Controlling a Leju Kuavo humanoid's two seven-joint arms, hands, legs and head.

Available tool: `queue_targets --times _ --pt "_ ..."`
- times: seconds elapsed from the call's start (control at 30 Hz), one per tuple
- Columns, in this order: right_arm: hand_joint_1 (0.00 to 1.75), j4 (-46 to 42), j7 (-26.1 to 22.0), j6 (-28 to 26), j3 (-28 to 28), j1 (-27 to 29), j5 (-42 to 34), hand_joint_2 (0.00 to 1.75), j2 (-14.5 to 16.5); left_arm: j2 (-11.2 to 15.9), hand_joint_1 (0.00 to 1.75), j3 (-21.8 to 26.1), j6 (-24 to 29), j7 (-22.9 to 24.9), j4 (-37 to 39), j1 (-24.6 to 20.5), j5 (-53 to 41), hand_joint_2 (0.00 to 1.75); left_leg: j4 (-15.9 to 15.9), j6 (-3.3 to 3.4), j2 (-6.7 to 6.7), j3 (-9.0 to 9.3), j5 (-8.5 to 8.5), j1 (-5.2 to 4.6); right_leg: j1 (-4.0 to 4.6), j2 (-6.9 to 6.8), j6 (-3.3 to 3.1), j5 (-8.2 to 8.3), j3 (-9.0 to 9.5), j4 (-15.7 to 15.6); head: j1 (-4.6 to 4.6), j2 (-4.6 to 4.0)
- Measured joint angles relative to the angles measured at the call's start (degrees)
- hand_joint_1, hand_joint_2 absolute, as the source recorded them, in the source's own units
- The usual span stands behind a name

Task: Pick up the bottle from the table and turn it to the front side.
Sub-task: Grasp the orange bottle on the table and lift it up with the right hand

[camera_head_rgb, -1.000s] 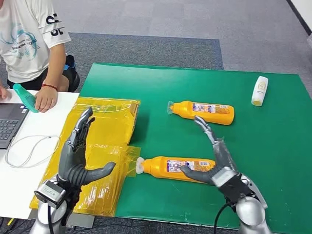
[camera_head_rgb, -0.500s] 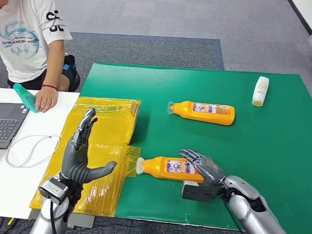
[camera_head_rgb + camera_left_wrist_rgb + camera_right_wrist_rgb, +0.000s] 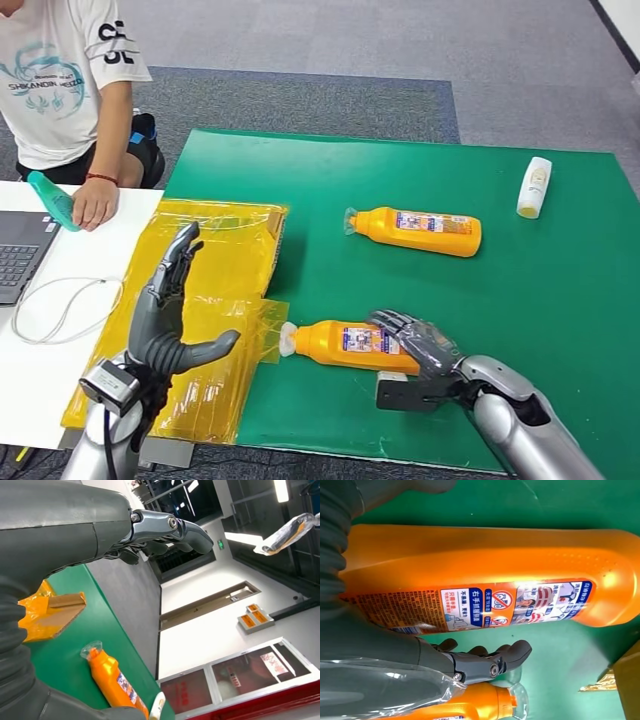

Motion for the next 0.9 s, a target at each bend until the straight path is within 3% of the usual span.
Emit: queue_targets --times 0.33,0.4,0.43,0.53,0.57,0.63,0.9 --pt "0.0 1.0 0.0 0.6 3.2 -2.2 -1.7 1.75 -1.5 0.3 0.0 0.0 -0.4 -0.2 0.4 -0.6 1.0 1.75 0.0 0.0 0.0 0.01 0.0 0.0 0.0 0.0 0.0 0.0 0.01 0.0 -0.01 0.01" --pt "0.09 1.1 -0.1 0.9 3.8 -2.6 -2.1 1.75 -1.7 0.4 0.0 0.0 -0.4 -0.2 0.5 -0.7 1.2 1.75 0.0 0.0 0.0 0.01 0.0 0.0 0.0 0.0 0.0 0.0 0.01 0.0 0.0 0.0" --pt "0.27 1.1 -0.1 1.1 4.1 -2.9 -2.5 1.75 -1.9 0.5 0.0 0.0 -0.4 -0.2 0.5 -0.8 1.3 1.75 0.0 0.0 0.0 0.01 0.0 0.0 0.0 0.0 0.0 0.0 0.01 0.0 -0.01 0.0" --pt "1.4 1.4 -0.3 1.7 5.3 -3.9 -3.3 1.75 -2.4 0.6 0.0 0.0 -0.4 -0.2 0.6 -1.2 1.6 1.75 0.0 0.0 0.0 0.01 0.0 0.0 0.0 0.0 0.0 0.0 0.02 0.0 -0.01 0.01" --pt "1.65 1.6 -0.3 1.8 5.7 -4.2 -3.5 1.75 -2.5 0.6 0.0 0.0 -0.4 -0.2 0.6 -1.2 1.7 1.75 0.0 0.0 0.0 0.01 0.0 0.0 0.0 0.0 0.0 0.0 0.02 0.0 -0.01 0.01" --pt "1.74 1.9 -0.4 1.8 6.4 -4.8 -3.9 1.75 -2.7 0.8 0.0 0.0 -0.4 -0.2 0.6 -1.4 1.7 1.75 0.0 0.0 0.0 0.01 0.0 0.0 0.0 0.0 0.0 0.0 0.02 0.0 -0.01 0.01" --pt "1.74 2.6 -0.7 1.5 8.5 -7.9 -4.7 1.75 -2.8 1.3 0.0 0.0 -0.4 -0.3 0.6 -1.7 1.7 1.75 0.0 0.0 0.01 0.04 0.0 0.0 0.0 0.0 0.01 -0.01 0.03 0.0 -0.01 0.0"
